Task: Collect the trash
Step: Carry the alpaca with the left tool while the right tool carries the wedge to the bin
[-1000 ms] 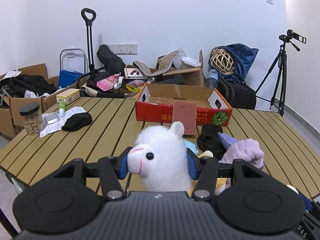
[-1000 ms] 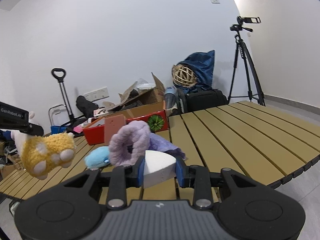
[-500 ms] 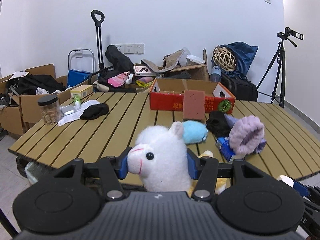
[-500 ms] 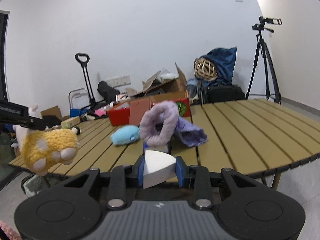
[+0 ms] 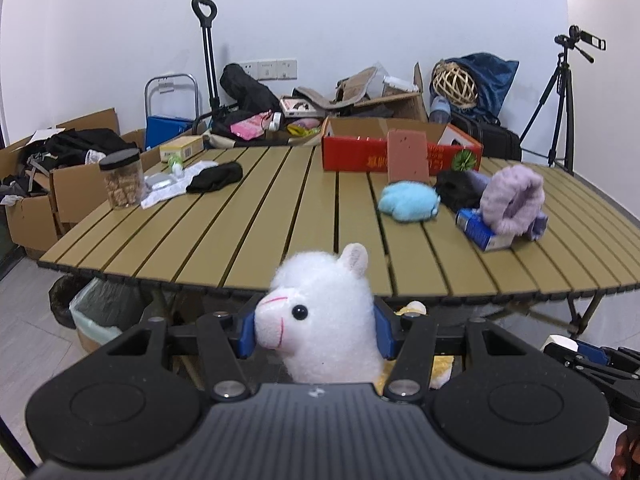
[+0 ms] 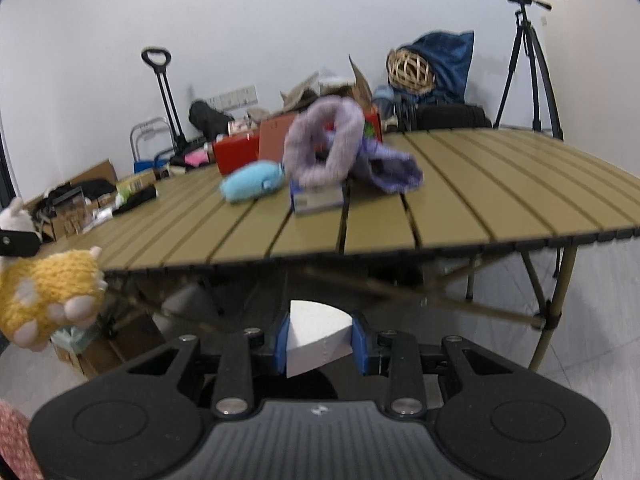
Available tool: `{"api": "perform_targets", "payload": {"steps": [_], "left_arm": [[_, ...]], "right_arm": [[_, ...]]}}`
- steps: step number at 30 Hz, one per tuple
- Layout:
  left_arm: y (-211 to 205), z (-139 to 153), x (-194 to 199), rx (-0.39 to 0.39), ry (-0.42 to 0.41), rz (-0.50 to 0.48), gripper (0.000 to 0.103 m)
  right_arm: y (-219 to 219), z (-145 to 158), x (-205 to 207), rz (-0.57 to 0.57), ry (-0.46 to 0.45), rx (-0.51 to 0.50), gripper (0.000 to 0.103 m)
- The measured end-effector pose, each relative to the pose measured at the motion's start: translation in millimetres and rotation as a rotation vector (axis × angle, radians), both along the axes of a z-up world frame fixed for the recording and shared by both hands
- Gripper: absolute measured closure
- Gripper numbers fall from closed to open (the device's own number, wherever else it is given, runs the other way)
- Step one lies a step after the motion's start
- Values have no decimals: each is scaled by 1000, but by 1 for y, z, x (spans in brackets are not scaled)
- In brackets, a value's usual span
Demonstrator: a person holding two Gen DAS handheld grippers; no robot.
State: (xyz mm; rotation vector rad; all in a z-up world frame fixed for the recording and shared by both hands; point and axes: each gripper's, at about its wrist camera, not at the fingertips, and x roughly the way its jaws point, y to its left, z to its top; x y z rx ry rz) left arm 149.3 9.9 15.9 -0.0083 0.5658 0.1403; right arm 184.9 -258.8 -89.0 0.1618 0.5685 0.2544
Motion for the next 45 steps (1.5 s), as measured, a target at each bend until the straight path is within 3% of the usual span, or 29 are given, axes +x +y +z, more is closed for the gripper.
{"api": "perform_targets", "payload": {"steps": [23, 32, 45], "left_arm": [[45, -91, -14, 16, 197, 30, 48], [55, -119, -4, 19, 254, 26, 48], [73, -133, 16, 2, 291, 56, 48]], "right_arm": [[69, -81, -22, 119, 305, -205, 72], [89, -92, -11, 141, 348, -253, 72], [121, -103, 32, 162, 368, -273, 72]]}}
